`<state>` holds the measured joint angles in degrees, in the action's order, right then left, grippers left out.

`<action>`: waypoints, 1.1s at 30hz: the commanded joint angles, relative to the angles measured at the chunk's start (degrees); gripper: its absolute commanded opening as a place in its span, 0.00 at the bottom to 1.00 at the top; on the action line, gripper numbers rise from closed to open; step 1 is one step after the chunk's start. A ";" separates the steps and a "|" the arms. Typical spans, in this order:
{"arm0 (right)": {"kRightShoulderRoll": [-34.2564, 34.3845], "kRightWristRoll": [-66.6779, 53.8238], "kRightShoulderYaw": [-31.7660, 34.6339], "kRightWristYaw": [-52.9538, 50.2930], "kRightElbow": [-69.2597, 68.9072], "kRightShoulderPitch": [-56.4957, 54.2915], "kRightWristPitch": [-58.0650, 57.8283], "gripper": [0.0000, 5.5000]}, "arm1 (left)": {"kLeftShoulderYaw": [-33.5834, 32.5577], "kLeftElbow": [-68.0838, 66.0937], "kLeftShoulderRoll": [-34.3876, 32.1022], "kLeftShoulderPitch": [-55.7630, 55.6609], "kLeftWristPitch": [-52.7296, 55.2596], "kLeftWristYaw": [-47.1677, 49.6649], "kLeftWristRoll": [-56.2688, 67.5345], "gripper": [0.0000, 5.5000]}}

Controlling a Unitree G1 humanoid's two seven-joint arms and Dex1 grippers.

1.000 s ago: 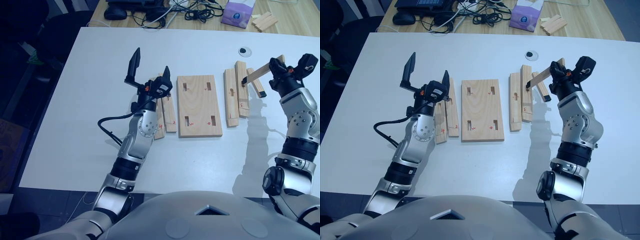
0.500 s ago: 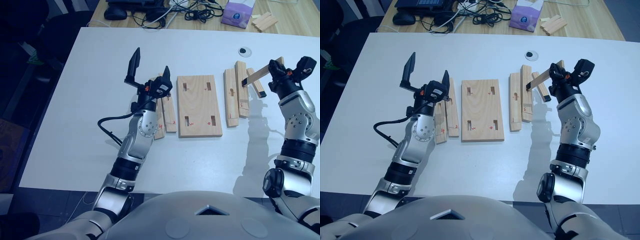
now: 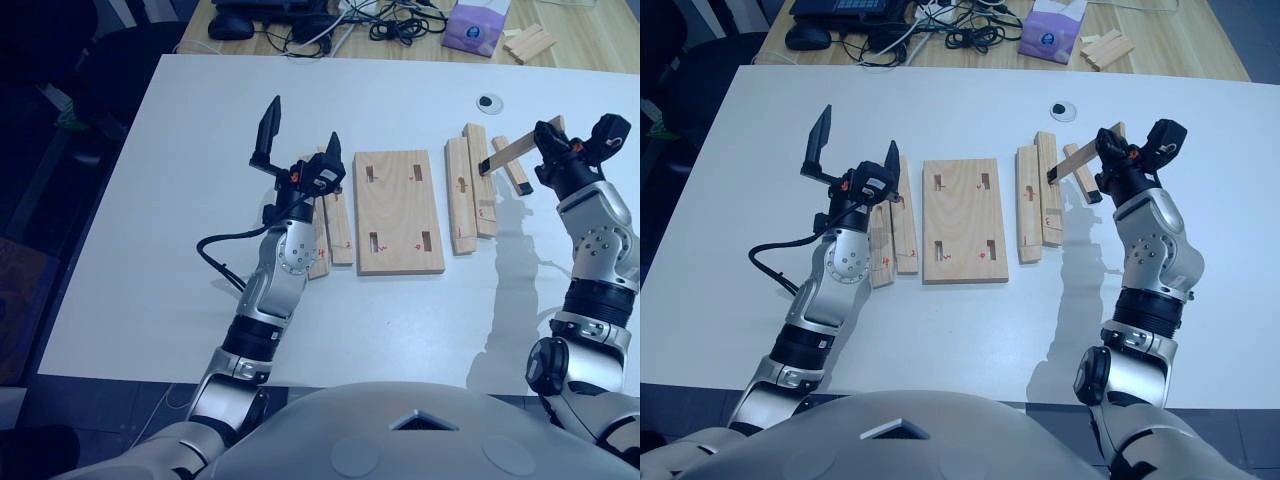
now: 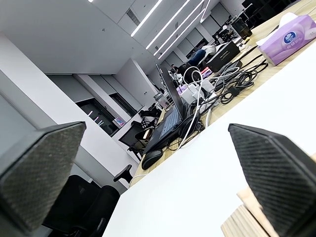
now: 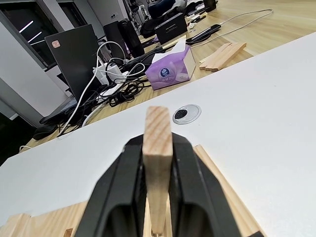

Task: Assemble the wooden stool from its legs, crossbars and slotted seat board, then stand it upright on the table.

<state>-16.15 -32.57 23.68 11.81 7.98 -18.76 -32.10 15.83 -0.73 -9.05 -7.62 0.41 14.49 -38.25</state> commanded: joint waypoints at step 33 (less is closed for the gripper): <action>-3.10 9.37 -9.78 -1.83 -6.60 1.88 -3.57 0.07 | -0.28 -0.48 -0.08 -0.28 0.08 0.36 -0.05 0.98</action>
<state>-18.91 -25.10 15.68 10.96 2.64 -17.92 -34.26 15.71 -0.77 -9.03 -7.60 0.47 14.69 -38.26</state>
